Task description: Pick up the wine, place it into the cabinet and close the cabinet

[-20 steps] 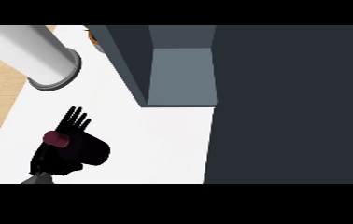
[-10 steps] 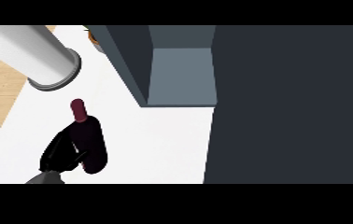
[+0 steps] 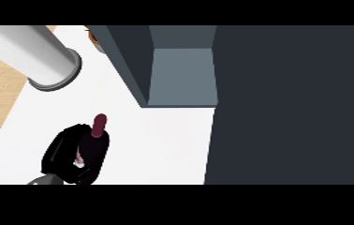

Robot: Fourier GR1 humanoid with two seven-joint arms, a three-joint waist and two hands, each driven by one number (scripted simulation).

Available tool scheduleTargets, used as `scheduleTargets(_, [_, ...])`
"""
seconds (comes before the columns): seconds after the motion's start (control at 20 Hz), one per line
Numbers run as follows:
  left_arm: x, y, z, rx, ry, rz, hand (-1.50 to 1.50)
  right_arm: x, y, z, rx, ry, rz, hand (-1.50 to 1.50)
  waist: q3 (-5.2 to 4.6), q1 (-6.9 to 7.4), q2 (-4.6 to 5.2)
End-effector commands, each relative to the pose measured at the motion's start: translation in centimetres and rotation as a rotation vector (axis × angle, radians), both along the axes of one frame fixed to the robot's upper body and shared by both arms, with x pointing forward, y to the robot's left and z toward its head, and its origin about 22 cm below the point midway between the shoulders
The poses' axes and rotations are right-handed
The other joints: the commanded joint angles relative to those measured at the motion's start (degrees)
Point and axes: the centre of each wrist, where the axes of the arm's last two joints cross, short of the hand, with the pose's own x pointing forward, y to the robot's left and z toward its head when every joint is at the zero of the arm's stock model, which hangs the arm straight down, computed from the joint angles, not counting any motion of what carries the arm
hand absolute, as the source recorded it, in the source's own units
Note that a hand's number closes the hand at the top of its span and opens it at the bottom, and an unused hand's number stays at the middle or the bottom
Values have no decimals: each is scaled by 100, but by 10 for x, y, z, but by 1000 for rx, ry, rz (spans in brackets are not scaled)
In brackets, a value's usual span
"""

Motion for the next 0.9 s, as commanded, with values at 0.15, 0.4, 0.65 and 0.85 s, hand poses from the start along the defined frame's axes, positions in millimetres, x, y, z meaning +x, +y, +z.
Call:
scheduleTargets(0.15, [-1, 4, 15, 156, -227, 265, 150, -17, -12, 7, 19, -23, 32, -150, 8, 0, -13])
scheduleTargets(0.4, [-3, -4, 34, 231, -366, 328, 150, -23, -2, 12, 38, -18, 54, -150, 3, 33, -20])
scheduleTargets(0.65, [8, -39, 68, 91, -386, 232, 150, -16, 5, 6, 43, -26, 53, -150, 5, 54, -15])
scheduleTargets(0.85, [-1, -50, 94, 82, -376, 226, 150, -28, -1, 10, 36, -25, 46, -150, 4, 37, -13])
